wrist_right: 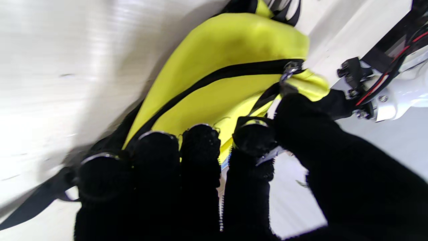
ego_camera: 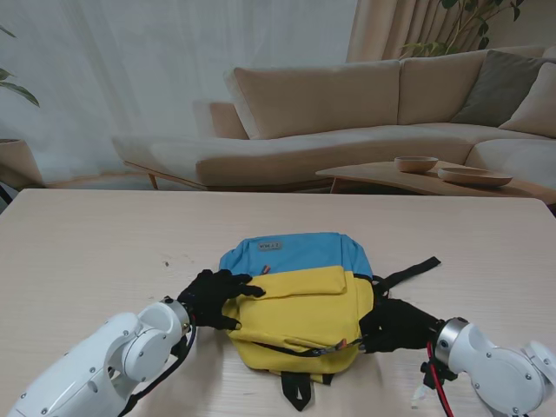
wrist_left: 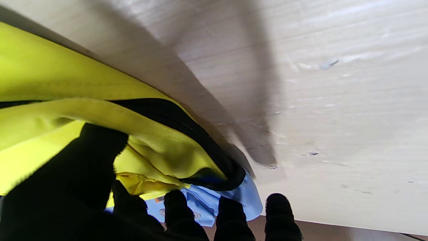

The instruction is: Pack books into the school bag then zip close the school bag

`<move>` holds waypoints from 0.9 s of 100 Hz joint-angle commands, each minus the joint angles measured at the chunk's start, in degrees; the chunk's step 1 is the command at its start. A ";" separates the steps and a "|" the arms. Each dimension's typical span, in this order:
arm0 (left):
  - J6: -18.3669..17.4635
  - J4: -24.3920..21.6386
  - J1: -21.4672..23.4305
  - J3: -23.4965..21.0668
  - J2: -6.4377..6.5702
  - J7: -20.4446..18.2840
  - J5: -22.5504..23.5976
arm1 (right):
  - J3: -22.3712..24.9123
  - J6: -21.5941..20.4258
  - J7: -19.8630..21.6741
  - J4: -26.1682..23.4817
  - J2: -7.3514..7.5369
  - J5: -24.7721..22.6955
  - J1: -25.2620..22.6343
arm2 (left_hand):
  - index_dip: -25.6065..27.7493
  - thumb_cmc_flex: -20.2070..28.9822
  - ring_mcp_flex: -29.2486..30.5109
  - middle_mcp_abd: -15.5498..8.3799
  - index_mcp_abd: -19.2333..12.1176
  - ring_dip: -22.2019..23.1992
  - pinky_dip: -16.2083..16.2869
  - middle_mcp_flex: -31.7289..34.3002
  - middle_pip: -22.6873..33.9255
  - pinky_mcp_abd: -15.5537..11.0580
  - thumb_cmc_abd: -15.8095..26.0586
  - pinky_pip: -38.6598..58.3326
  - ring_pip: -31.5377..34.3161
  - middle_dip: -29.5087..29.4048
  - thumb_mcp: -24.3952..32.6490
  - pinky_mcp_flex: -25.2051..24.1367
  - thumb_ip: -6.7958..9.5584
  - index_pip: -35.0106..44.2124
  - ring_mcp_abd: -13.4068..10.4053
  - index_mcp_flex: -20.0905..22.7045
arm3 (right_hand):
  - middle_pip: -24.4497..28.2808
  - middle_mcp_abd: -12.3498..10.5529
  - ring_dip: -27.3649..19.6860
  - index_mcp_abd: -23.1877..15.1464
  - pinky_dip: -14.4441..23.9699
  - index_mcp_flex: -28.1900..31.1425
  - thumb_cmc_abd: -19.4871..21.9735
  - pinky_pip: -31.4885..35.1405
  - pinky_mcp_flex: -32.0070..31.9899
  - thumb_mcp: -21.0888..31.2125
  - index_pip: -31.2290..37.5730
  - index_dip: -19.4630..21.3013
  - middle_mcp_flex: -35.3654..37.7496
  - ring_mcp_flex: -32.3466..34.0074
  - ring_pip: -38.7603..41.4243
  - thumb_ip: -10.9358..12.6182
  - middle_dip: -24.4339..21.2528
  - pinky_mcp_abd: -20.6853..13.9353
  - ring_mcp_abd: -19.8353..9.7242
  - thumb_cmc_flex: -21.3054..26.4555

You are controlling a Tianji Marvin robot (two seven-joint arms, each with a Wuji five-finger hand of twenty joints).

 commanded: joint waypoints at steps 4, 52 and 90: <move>1.02 1.86 1.18 0.01 0.43 -2.21 0.52 | 1.59 1.35 -0.07 1.50 -0.18 -0.39 0.36 | 2.80 3.56 -0.97 3.94 6.80 -0.38 0.39 1.27 2.56 -1.58 -3.35 -1.66 -0.63 2.11 6.23 -0.64 0.77 0.58 0.93 0.22 | 1.50 -1.82 0.39 0.35 -0.66 3.55 -0.05 4.84 1.11 -0.74 3.96 1.35 0.09 1.36 2.15 1.15 0.71 -0.23 0.39 -2.60; 0.67 -0.30 3.16 -2.49 0.27 -1.86 0.53 | 5.26 2.19 -1.13 3.90 -0.59 0.78 0.77 | 4.50 3.28 -0.99 4.32 7.17 -0.32 0.07 1.45 2.82 -1.20 -2.57 -1.85 -0.57 2.25 5.48 -0.65 0.77 -0.45 1.23 0.55 | 1.44 -1.64 0.42 0.73 -0.64 3.64 -0.26 4.67 0.90 -0.57 3.97 1.18 0.05 1.16 2.11 1.02 0.70 0.24 0.96 -2.52; -0.92 -9.82 5.78 -7.42 -0.49 -3.28 -9.55 | 2.72 1.74 -1.44 3.97 -0.59 1.93 1.00 | 2.54 2.87 -1.45 9.38 10.13 1.56 -0.56 2.36 5.68 2.01 2.52 -2.28 -0.12 0.83 -3.64 -1.05 1.56 7.08 4.62 1.60 | 1.41 -1.59 0.44 0.53 -0.59 3.56 -0.33 4.72 0.99 -0.58 3.91 1.08 0.09 1.16 2.08 0.90 0.68 0.15 0.92 -2.48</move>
